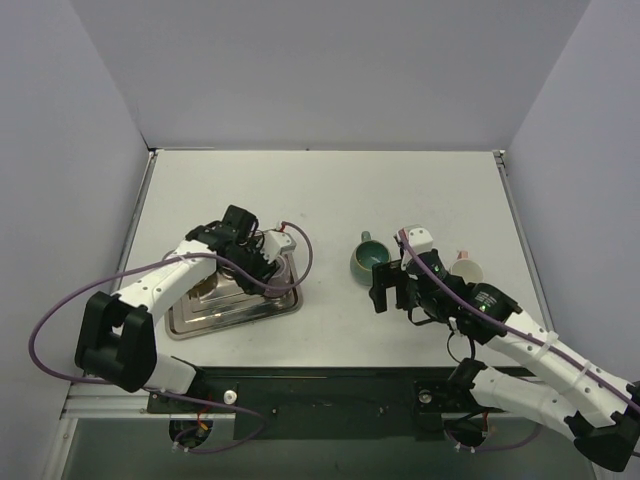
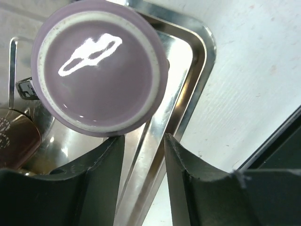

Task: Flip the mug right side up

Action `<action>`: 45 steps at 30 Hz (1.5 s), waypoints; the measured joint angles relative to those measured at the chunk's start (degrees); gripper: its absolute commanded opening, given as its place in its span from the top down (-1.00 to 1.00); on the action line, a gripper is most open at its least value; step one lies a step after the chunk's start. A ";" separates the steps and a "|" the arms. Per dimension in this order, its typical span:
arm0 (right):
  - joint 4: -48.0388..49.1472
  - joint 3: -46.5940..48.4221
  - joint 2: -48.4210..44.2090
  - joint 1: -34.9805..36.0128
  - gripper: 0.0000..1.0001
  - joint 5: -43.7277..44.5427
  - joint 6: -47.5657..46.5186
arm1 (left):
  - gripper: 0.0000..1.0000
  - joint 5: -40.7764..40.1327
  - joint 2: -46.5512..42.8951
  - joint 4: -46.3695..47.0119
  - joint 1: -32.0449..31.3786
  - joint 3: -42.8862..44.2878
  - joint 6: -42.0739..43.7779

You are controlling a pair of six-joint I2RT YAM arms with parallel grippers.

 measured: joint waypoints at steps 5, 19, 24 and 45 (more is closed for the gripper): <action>-1.49 2.64 1.44 3.06 -0.89 1.27 1.81 | -0.27 4.35 -0.26 -1.84 0.26 2.34 1.09; -5.92 5.31 4.57 7.19 -0.89 5.77 6.47 | -0.80 10.51 10.21 -12.83 15.04 29.55 9.64; -6.16 7.13 8.07 9.01 -0.89 7.65 7.76 | -0.83 7.23 20.28 -6.49 14.60 32.72 -8.35; -7.93 5.73 10.29 15.23 -0.90 15.04 10.47 | -0.55 -3.56 33.40 -2.40 10.45 26.43 -41.44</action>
